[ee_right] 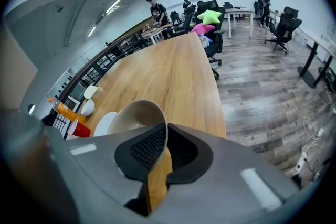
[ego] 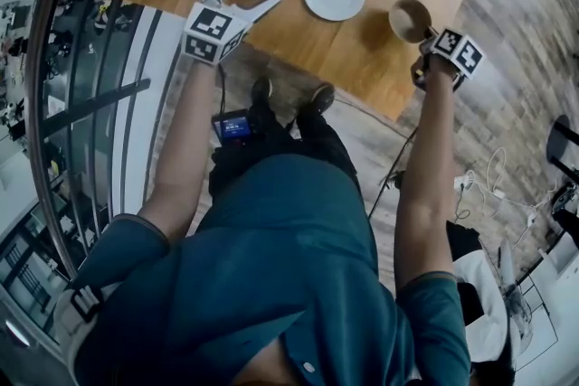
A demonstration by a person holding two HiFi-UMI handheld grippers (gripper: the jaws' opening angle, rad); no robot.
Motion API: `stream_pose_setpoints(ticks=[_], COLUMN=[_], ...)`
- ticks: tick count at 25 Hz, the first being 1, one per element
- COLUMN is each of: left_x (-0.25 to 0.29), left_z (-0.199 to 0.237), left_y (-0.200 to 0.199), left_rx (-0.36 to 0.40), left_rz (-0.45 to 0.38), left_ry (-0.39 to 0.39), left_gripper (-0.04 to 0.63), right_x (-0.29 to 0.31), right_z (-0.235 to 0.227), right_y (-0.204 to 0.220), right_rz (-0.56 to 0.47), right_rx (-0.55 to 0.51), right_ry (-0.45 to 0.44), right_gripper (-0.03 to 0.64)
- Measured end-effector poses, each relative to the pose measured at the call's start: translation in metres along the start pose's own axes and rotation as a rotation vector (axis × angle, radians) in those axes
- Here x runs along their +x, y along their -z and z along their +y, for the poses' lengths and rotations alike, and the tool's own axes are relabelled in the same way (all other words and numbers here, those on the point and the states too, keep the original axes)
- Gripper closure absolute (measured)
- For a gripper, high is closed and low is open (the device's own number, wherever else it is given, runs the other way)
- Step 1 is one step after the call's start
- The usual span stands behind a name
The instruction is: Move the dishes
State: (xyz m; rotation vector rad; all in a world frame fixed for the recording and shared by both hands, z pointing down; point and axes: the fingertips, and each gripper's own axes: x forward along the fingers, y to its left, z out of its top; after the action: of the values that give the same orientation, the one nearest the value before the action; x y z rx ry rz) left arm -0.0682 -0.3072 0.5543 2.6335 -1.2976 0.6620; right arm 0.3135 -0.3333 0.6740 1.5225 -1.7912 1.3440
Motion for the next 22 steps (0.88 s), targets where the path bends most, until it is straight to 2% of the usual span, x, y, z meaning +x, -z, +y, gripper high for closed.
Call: stream_pose_setpoints(ticks=[9,16,20,22], left_x=[-0.009,-0.024,-0.03,-0.034], left_z=[-0.005,-0.002,0.002,0.004], left_y=[-0.017,-0.036,-0.046,-0.052], left_rx=[0.025,0.043,0.047,0.048], left_rz=[-0.007,-0.022,-0.036,-0.045], left_ry=[-0.004,-0.011,-0.003,0.004], left_gripper=[0.193,0.193,0.193,0.193], right_x=[0.009,-0.001,-0.011,-0.021], right_z=[-0.025,-0.022,-0.019,-0.014], right_y=[0.019,0.016,0.008,0.001], right_rz=[0.05,0.034,0.001,-0.032], right_rx=[0.045,0.017,-0.027,-0.056], right_ry=[0.05,0.064,0.107,0.134], right_gripper=[0.589,0.58,0.513,0.502])
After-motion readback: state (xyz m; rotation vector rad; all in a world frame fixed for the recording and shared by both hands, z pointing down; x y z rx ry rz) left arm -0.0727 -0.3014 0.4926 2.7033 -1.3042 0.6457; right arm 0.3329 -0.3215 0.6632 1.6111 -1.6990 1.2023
